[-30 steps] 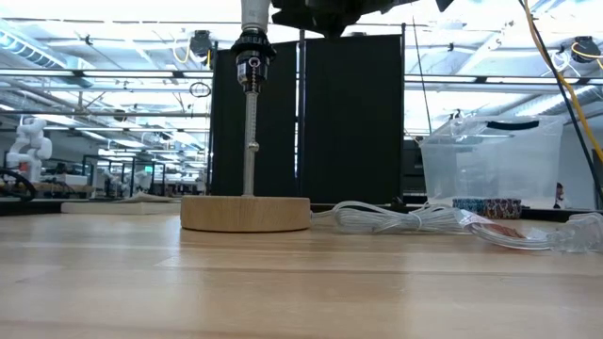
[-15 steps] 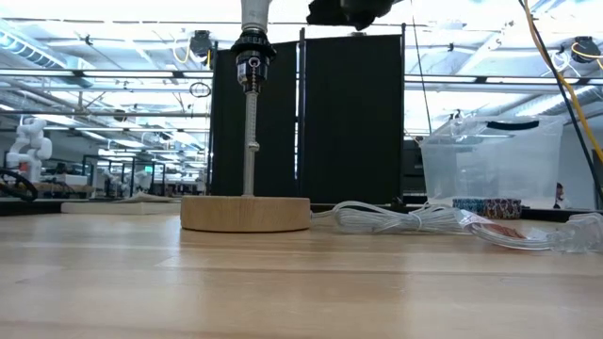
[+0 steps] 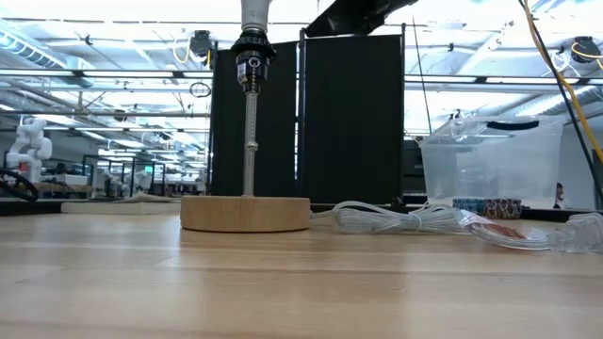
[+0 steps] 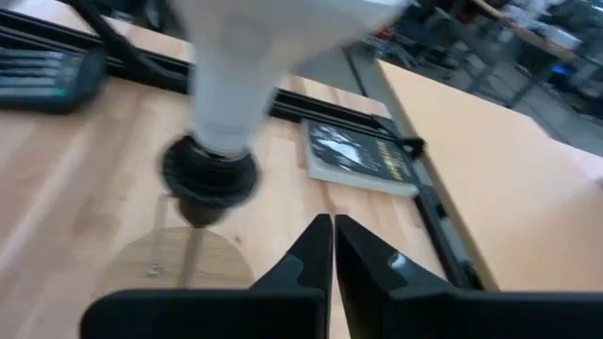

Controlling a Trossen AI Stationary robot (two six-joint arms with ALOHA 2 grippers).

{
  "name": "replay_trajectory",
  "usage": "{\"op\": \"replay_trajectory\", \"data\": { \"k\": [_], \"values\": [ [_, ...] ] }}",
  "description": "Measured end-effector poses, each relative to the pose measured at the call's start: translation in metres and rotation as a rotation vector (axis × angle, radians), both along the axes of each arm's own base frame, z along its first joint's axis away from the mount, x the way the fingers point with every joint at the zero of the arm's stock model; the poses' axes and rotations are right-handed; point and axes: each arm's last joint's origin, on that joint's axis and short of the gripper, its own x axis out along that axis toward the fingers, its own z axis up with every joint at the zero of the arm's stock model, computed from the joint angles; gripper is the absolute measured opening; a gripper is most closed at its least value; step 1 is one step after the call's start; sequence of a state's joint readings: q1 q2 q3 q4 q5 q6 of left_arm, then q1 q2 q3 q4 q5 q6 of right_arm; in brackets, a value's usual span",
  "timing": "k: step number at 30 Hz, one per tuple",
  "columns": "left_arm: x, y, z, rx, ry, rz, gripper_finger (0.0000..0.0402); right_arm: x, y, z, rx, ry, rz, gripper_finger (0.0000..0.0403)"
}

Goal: Screw lightbulb
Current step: Insert the lightbulb into the lamp socket

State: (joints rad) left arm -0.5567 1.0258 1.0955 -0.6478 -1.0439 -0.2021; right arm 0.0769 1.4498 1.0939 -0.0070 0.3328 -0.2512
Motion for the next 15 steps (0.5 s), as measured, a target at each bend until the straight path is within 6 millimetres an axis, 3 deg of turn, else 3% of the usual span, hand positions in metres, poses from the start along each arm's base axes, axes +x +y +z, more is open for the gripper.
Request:
{"op": "replay_trajectory", "data": {
  "k": [8, 15],
  "values": [
    [-0.005, -0.002, -0.04, -0.039, 0.015, 0.024, 0.0, -0.007, 0.0, -0.007, 0.009, -0.029, -0.034, 0.0001],
    [-0.009, 0.001, -0.066, -0.096, -0.075, -0.029, 0.0, -0.042, -0.006, -0.011, 0.021, -0.195, -0.119, 0.0]
  ]
}}
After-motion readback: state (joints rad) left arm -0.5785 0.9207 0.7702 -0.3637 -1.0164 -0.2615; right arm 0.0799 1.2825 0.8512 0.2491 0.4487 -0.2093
